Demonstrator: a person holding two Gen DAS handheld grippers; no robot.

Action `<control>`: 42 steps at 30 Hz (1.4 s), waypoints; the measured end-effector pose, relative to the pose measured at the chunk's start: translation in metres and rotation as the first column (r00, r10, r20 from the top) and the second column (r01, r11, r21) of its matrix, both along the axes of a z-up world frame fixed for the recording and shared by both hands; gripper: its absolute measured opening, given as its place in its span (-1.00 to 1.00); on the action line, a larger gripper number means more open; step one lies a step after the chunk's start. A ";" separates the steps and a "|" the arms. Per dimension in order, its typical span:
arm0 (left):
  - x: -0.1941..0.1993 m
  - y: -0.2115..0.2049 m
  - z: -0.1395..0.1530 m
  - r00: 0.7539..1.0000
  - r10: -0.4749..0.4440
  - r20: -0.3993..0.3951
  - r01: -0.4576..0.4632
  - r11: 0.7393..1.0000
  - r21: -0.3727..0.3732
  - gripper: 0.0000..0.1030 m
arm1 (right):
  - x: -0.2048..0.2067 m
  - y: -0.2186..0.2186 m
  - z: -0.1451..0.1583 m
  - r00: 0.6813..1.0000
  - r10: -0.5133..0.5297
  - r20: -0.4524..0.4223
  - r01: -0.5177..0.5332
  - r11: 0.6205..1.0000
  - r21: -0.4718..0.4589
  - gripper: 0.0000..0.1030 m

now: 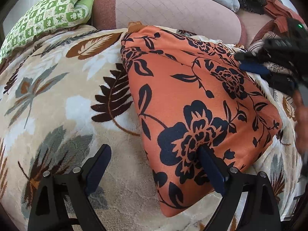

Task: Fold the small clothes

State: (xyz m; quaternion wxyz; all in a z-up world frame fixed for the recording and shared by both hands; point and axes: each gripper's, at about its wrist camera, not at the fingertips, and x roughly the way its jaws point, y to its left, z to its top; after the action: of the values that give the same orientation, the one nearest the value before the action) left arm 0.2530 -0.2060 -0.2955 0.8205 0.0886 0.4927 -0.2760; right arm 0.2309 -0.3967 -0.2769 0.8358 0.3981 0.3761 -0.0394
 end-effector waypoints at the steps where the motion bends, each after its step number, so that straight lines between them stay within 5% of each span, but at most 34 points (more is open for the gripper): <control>1: 0.000 0.000 0.000 1.000 0.000 0.001 0.000 1.000 0.001 0.81 | 0.005 -0.004 0.001 1.000 -0.012 0.003 0.012 1.000 -0.004 -0.54; 7: 0.000 -0.003 -0.002 1.000 -0.005 0.007 0.005 1.000 0.005 0.81 | 0.039 -0.032 -0.050 0.997 -0.073 -0.013 0.074 0.994 0.085 -0.55; 14: 0.001 -0.002 -0.007 1.000 0.003 -0.019 -0.002 1.000 0.007 0.92 | 0.031 -0.019 -0.026 0.997 -0.071 -0.012 0.071 0.997 0.015 -0.50; 19: 0.003 0.000 -0.003 0.997 0.009 -0.071 -0.010 1.000 -0.013 0.94 | 0.041 0.018 0.014 0.992 0.085 0.095 -0.082 0.996 -0.031 -0.51; 22: 0.005 0.010 0.012 0.999 0.021 -0.028 -0.023 0.997 -0.079 0.94 | 0.062 0.046 0.026 0.972 0.203 0.118 -0.195 0.978 -0.077 -0.50; 26: 0.013 0.019 0.013 0.999 0.051 -0.011 -0.052 0.992 -0.116 0.94 | 0.109 0.065 0.012 0.949 0.311 0.059 -0.308 0.950 -0.047 -0.51; 29: 0.019 0.009 -0.010 0.996 0.021 -0.085 -0.026 0.998 -0.060 0.94 | 0.148 0.069 -0.035 0.933 0.348 -0.093 -0.348 0.937 0.014 -0.53; 32: 0.016 0.001 -0.010 0.998 0.010 -0.054 -0.013 0.999 -0.041 1.00 | 0.145 0.060 -0.028 0.941 0.331 -0.066 -0.328 0.943 0.057 -0.54; 36: 0.008 -0.006 -0.010 0.998 -0.011 -0.067 0.010 1.000 -0.018 1.00 | 0.118 0.050 -0.007 0.961 0.271 -0.054 -0.274 0.959 -0.072 -0.53; 40: 0.002 -0.004 -0.012 0.998 0.014 -0.069 -0.016 0.999 -0.027 1.00 | 0.091 -0.005 -0.002 0.998 0.055 0.017 -0.054 0.998 -0.022 -0.53; 42: 0.000 -0.006 -0.012 0.998 0.021 -0.062 -0.023 1.000 -0.018 1.00 | 0.094 -0.028 -0.023 0.998 -0.029 -0.064 0.030 0.999 0.014 -0.53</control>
State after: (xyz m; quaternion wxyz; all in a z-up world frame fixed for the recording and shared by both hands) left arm 0.2535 -0.2125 -0.3077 0.8086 0.0670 0.5163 -0.2741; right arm 0.3250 -0.4244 -0.3002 0.8197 0.4084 0.3968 -0.0618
